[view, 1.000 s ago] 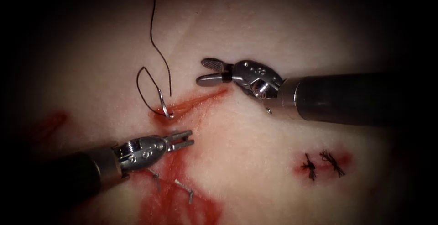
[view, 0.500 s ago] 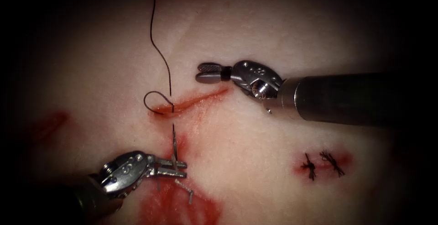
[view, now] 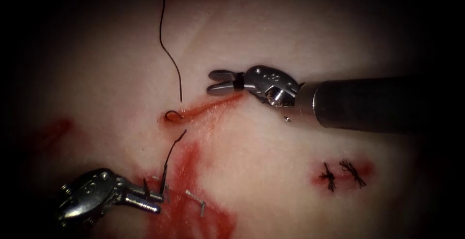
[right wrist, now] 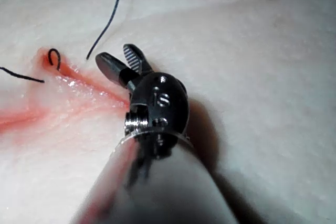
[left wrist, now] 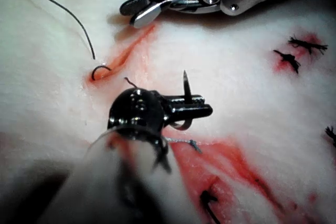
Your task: Wound Closure
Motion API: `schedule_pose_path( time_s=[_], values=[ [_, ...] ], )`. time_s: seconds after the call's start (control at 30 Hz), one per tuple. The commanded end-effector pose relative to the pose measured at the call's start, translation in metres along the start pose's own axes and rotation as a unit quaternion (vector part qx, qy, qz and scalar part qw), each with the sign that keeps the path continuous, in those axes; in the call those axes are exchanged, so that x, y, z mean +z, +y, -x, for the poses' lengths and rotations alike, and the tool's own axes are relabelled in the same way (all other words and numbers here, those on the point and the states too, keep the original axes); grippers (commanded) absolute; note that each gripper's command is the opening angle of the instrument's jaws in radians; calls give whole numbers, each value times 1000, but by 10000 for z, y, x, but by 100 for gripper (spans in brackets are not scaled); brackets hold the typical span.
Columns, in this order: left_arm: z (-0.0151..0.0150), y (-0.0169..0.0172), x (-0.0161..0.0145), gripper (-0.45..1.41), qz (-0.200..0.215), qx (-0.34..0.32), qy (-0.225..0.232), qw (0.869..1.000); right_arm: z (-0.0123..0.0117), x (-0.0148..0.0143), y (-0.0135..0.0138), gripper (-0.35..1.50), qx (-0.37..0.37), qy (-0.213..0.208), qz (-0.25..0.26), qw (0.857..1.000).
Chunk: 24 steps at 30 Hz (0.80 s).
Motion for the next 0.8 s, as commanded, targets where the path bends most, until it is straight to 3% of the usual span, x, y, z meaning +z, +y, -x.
schedule_pose_path(
  time_s=[0.03,0.13,0.17,0.33,0.57,0.8],
  values=[
    [2,-2,4,-45,-2,23,0,1000,7,10,-6,71,-16,2,-2,1000],
    [-9,6,1,-45,-20,115,-23,993,9,13,-14,113,-47,3,-5,999],
    [-13,9,0,-45,-32,150,-30,988,10,13,-17,118,-59,1,-8,998],
    [-30,19,-2,-45,-74,227,-40,970,17,13,-38,120,-123,-41,-22,991],
    [-38,54,-2,-45,-79,256,-57,962,25,16,-64,116,-180,-57,-40,981],
    [-40,73,4,-45,-64,266,-84,958,26,22,-73,113,-204,-54,-47,976]
  ],
)
